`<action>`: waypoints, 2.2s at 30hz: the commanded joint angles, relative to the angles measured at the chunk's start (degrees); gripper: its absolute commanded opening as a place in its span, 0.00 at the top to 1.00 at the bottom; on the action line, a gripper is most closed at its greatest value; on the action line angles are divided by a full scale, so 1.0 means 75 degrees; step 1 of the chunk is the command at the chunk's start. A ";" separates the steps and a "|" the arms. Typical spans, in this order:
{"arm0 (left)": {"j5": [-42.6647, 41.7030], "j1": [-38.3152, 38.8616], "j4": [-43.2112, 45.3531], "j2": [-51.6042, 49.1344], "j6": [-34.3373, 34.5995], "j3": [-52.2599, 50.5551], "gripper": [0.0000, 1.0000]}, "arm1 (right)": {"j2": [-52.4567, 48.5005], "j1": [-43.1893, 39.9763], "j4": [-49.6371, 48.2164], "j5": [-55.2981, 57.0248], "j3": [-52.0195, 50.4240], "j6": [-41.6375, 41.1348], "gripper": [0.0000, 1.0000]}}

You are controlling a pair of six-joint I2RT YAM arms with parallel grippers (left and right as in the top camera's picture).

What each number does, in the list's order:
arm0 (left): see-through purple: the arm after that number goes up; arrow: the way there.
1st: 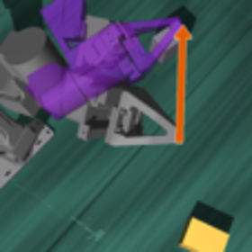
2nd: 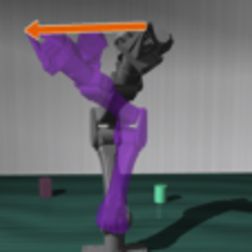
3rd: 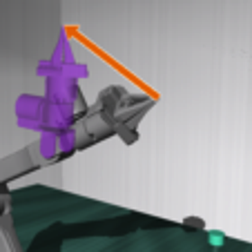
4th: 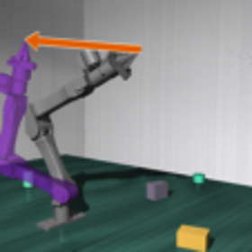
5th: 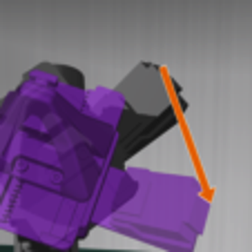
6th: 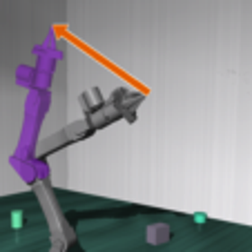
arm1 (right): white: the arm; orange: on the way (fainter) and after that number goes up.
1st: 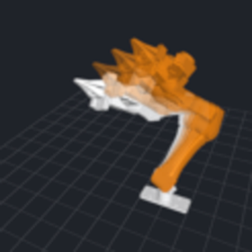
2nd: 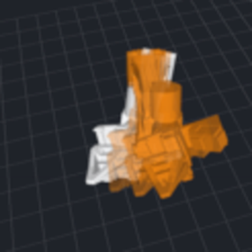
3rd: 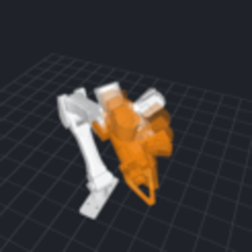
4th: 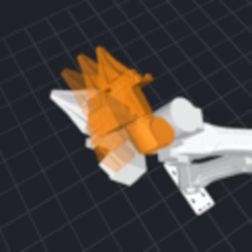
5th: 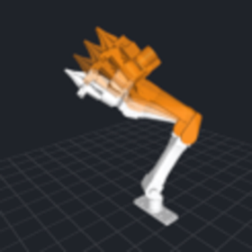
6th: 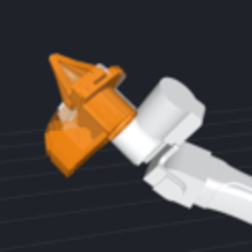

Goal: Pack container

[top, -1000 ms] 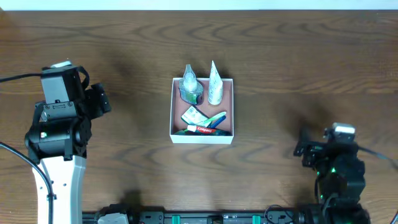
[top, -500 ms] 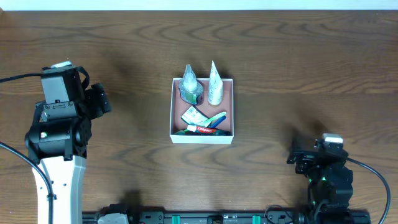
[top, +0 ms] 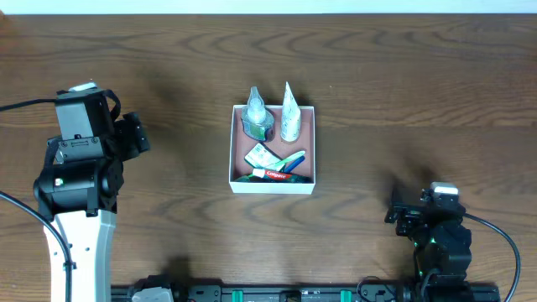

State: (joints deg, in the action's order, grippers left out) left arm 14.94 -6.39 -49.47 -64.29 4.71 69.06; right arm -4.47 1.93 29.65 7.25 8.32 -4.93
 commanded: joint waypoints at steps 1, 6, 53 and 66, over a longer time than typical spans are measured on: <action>-0.0026 -0.0044 0.0000 -0.0015 0.0099 0.0108 0.02 | 0.0047 -0.0064 -0.0012 -0.0026 -0.0023 0.0096 0.01; -0.0023 -0.0047 0.0003 -0.0015 0.0099 0.0102 0.02 | 0.0047 -0.0064 -0.0012 -0.0029 -0.0023 0.0096 0.01; -0.0192 0.1037 0.1498 0.7271 0.1443 -0.5977 0.02 | 0.0047 -0.0064 -0.0012 -0.0029 -0.0023 0.0099 0.01; -0.0198 0.1364 0.0495 0.7271 0.1938 -0.7149 0.02 | 0.0047 -0.0064 -0.0012 -0.0026 -0.0023 0.0096 0.01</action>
State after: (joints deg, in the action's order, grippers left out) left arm 13.65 3.18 -45.76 -10.33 17.43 17.32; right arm -4.47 1.93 29.54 7.20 8.29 -4.93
